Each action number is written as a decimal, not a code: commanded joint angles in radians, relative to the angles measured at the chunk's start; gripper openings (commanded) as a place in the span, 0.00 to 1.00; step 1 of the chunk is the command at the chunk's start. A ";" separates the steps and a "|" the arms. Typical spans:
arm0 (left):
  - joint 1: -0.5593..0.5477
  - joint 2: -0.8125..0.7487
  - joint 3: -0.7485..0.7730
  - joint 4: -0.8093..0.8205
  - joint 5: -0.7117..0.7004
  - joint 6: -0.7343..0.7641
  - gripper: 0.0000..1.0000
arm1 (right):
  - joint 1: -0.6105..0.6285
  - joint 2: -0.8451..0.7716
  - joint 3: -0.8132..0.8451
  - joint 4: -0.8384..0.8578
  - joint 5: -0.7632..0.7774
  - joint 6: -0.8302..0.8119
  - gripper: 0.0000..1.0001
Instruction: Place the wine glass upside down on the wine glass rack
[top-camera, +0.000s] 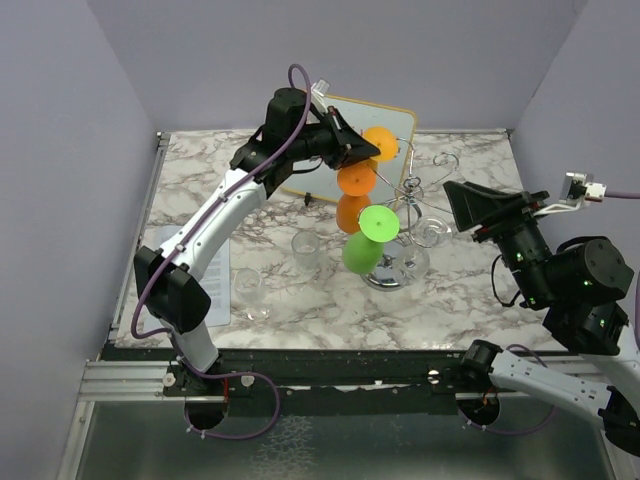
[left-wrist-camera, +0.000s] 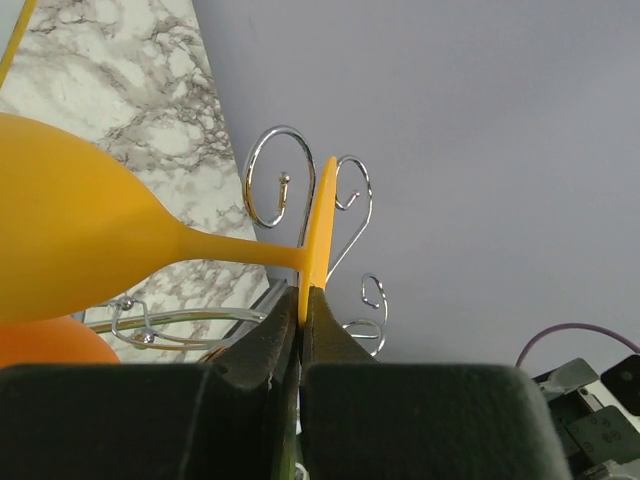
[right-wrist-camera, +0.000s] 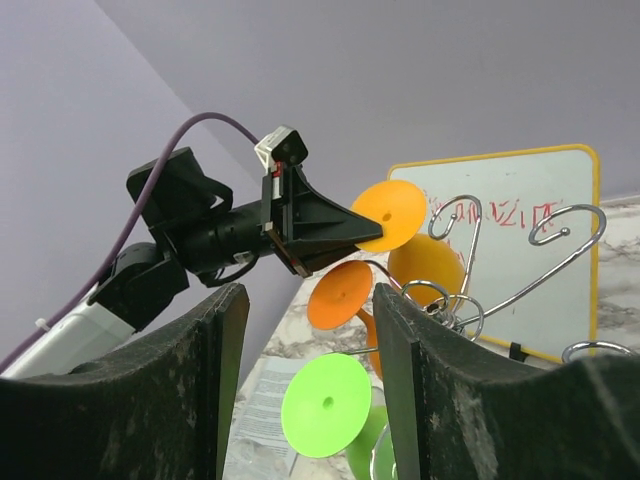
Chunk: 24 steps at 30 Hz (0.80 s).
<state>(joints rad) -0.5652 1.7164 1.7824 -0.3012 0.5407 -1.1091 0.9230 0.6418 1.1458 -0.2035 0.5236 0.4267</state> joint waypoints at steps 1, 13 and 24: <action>-0.007 -0.005 0.040 0.032 0.037 -0.026 0.00 | 0.005 0.006 -0.002 0.011 0.046 0.065 0.57; -0.049 0.003 0.012 0.115 0.058 -0.078 0.00 | 0.005 -0.031 -0.039 -0.005 0.094 0.159 0.56; -0.068 0.045 0.010 0.212 0.087 -0.141 0.00 | 0.004 -0.012 -0.031 -0.014 0.092 0.180 0.55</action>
<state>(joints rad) -0.6231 1.7351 1.7893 -0.1898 0.5949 -1.2060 0.9230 0.6220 1.1080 -0.2047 0.5869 0.5865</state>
